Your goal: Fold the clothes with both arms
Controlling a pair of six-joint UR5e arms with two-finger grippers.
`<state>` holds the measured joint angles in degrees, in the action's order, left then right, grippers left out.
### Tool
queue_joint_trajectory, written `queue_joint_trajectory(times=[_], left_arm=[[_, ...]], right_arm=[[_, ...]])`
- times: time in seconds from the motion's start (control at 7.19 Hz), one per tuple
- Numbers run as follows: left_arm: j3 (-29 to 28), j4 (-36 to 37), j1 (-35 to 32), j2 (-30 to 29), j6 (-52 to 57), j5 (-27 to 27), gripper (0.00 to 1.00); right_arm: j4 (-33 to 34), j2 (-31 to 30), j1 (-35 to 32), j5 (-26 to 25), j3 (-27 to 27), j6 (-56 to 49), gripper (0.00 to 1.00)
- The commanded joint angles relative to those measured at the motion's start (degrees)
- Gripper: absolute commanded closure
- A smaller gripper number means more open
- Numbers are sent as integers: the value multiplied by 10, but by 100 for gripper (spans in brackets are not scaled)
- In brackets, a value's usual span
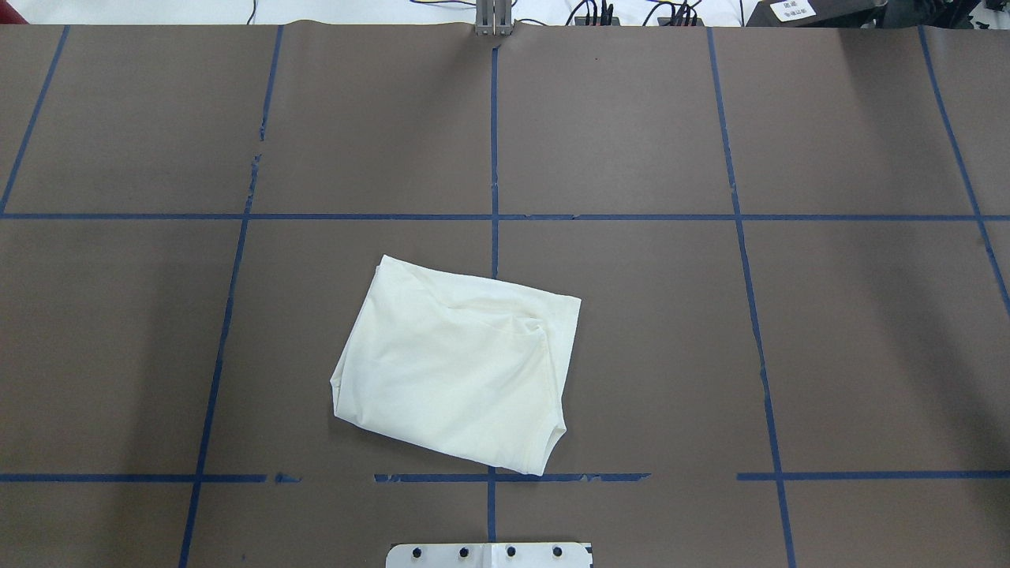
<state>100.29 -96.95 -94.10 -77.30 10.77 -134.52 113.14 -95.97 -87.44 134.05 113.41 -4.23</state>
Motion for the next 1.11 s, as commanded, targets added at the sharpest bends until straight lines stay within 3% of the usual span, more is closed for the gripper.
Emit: queue_joint_trajectory(times=[0.0, 0.97], left_arm=[[11, 1, 32, -3, -15, 15, 0], [32, -2, 53, 1, -48, 23, 0]], right_arm=[[0, 1, 0, 1, -1, 0, 0], [0, 0, 0, 0, -3, -1, 0]])
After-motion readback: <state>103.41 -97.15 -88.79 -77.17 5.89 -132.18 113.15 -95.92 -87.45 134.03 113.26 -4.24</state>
